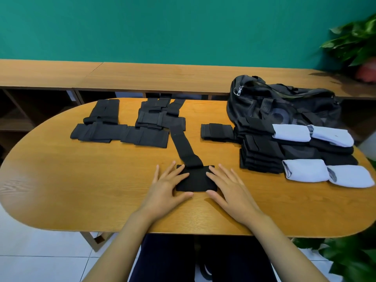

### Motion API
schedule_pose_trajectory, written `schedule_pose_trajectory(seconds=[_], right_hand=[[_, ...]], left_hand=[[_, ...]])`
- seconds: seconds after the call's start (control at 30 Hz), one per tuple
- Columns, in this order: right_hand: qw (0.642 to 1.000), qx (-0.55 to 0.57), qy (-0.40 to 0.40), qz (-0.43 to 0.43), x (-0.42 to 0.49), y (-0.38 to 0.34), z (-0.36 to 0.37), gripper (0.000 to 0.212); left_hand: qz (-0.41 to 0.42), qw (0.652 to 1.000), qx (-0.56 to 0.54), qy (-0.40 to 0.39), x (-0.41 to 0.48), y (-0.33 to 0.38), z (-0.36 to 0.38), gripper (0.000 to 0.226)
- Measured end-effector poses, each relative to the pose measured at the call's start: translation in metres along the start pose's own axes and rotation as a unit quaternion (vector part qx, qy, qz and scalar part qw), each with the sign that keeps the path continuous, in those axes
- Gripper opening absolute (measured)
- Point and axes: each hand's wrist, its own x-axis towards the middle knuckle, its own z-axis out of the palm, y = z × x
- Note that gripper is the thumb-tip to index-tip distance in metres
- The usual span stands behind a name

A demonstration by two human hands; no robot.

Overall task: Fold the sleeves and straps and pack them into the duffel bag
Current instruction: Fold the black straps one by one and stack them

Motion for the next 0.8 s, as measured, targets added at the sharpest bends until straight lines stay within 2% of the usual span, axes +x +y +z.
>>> schedule_pose_trajectory(seconds=[0.07,0.27,0.53,0.6,0.7,0.8], right_hand=[[1.000,0.007,-0.016,0.011,-0.001,0.002,0.005,0.062],[0.999,0.044,0.021,0.015,-0.006,0.005,0.007,0.069],[0.997,0.043,0.067,-0.018,-0.009,0.008,0.011,0.070],[0.994,0.046,0.092,-0.028,-0.011,0.009,0.013,0.063],[0.987,0.051,0.148,-0.044,-0.013,0.010,0.014,0.039],[0.978,0.103,0.183,-0.014,-0.019,0.010,0.013,0.028]], left_hand=[[-0.004,1.000,0.016,-0.010,0.000,0.000,0.001,0.069],[0.006,0.999,0.033,0.025,-0.003,0.003,0.005,0.060],[0.061,0.991,0.054,0.109,-0.009,0.002,0.007,0.071],[0.065,0.990,0.042,0.122,-0.011,0.003,0.006,0.068],[0.055,0.992,0.009,0.116,-0.017,0.007,0.003,0.066],[0.059,0.994,-0.011,0.094,-0.029,0.010,0.002,0.065]])
